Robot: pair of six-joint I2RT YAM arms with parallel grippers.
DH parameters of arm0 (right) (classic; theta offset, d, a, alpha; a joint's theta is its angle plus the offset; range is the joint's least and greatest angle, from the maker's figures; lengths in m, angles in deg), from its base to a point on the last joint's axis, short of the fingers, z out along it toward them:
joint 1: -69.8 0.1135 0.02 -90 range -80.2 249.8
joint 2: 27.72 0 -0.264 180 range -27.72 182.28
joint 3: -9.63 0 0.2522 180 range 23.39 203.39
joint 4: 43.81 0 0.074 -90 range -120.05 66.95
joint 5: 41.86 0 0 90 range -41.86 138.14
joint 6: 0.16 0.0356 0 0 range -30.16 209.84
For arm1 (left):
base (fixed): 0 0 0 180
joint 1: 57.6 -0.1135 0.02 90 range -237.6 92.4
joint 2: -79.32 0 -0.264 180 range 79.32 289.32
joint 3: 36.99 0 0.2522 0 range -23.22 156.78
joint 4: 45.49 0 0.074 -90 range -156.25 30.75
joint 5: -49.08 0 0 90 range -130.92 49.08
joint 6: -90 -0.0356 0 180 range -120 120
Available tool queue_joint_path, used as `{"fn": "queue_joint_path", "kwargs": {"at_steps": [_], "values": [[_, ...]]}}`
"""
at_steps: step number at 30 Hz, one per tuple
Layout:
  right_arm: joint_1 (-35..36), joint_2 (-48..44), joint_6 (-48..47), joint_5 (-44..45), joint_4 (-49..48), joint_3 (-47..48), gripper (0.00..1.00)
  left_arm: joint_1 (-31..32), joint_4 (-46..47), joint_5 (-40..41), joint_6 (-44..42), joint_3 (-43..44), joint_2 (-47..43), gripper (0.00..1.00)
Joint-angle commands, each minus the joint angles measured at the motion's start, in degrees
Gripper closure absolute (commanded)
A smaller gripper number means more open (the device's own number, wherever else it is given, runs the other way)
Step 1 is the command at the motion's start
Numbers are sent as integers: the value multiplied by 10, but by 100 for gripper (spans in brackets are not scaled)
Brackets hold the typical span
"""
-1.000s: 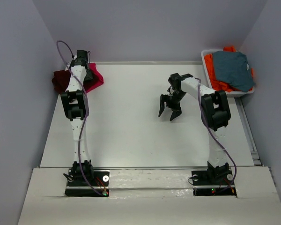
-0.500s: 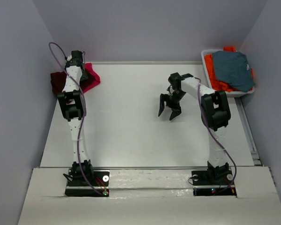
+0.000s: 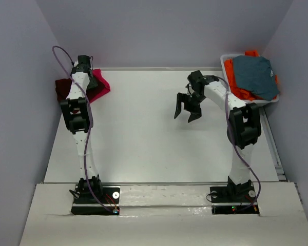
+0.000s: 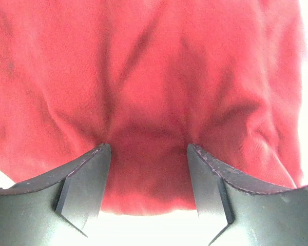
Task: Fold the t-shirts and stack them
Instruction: Neatly place the folded tshirt to the corner
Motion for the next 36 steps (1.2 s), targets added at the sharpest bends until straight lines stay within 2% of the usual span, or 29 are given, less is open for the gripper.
{"fn": "queue_joint_path", "kwargs": {"at_steps": [1, 4, 7, 8, 10, 13, 14, 16, 20, 23, 27, 36], "values": [[4, -105, 11, 56, -48, 23, 16, 45, 14, -48, 7, -41, -136, 26], [4, -160, 5, 79, -56, 12, 12, 107, 22, -56, 8, -58, -215, 26], [4, -222, -1, 109, -72, -15, 7, 178, 25, -78, 12, -71, -252, 24], [4, -238, -6, 113, -88, -43, 0, 194, 24, -104, 14, -88, -275, 23], [4, -282, -3, 122, -109, -70, 0, 238, 29, -167, 23, -118, -312, 22], [4, -326, 5, 113, -150, -142, 0, 285, 65, -208, 47, -242, -361, 21], [4, -355, 15, 111, -179, -181, 0, 314, 98, -219, 62, -316, -395, 21], [4, -391, 29, 92, -218, -215, 0, 350, 134, -242, 80, -401, -437, 20], [4, -432, 43, 61, -266, -278, 0, 384, 185, -262, 123, -492, -485, 19], [4, -440, 31, 44, -277, -287, 0, 399, 206, -262, 150, -513, -497, 19], [4, -456, 35, 29, -298, -298, 0, 404, 190, -255, 172, -494, -495, 19], [4, -481, 45, 24, -326, -321, 0, 422, 138, -241, 152, -448, -487, 19]]}}
